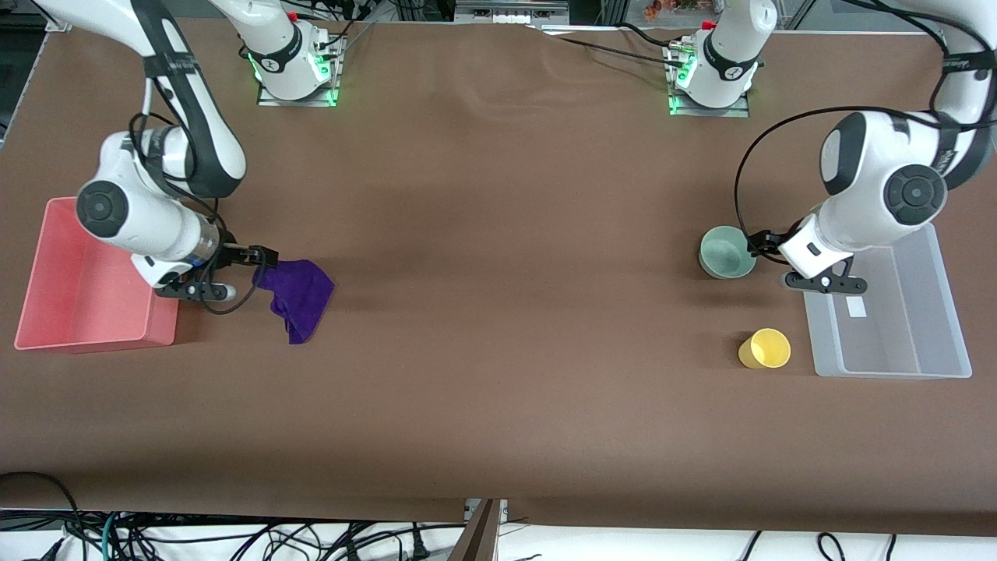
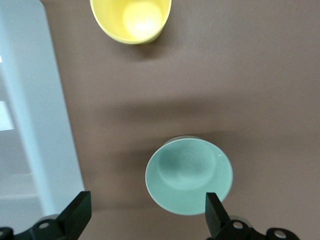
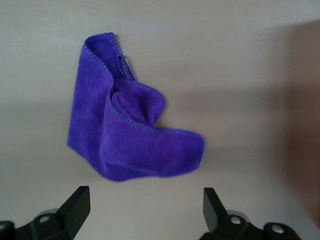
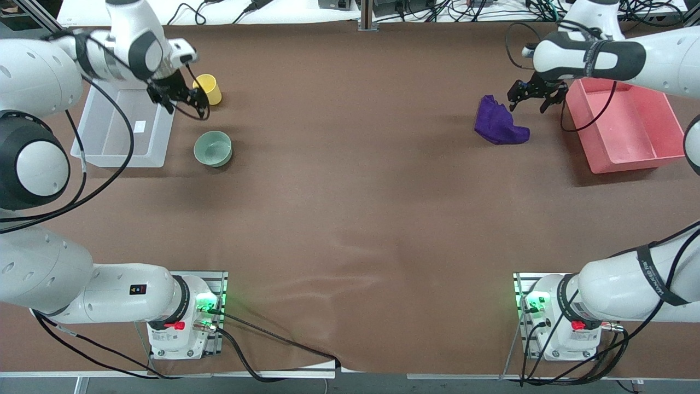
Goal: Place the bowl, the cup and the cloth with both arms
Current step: 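Reach the right gripper to the purple cloth while the left gripper reaches the bowl, then grasp the purple cloth with the right gripper while the left gripper grasps the bowl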
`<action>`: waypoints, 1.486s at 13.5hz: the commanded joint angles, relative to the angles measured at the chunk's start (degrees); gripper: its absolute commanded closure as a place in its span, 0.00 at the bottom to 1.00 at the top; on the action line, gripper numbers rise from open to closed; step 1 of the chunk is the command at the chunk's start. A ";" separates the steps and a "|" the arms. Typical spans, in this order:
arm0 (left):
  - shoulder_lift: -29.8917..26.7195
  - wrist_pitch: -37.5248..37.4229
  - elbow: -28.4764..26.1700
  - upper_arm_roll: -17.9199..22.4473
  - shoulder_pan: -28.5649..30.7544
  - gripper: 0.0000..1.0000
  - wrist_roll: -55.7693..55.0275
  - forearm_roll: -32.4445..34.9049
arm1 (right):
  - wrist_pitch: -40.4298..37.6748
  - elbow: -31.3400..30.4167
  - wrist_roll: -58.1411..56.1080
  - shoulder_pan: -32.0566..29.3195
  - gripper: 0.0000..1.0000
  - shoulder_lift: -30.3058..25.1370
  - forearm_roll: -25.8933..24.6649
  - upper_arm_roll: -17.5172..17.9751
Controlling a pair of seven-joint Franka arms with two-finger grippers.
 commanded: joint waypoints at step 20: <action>7.80 4.37 -0.57 -1.02 3.94 1.00 14.84 -11.08 | -23.40 22.23 -9.41 1.38 1.00 2.29 -0.60 -7.63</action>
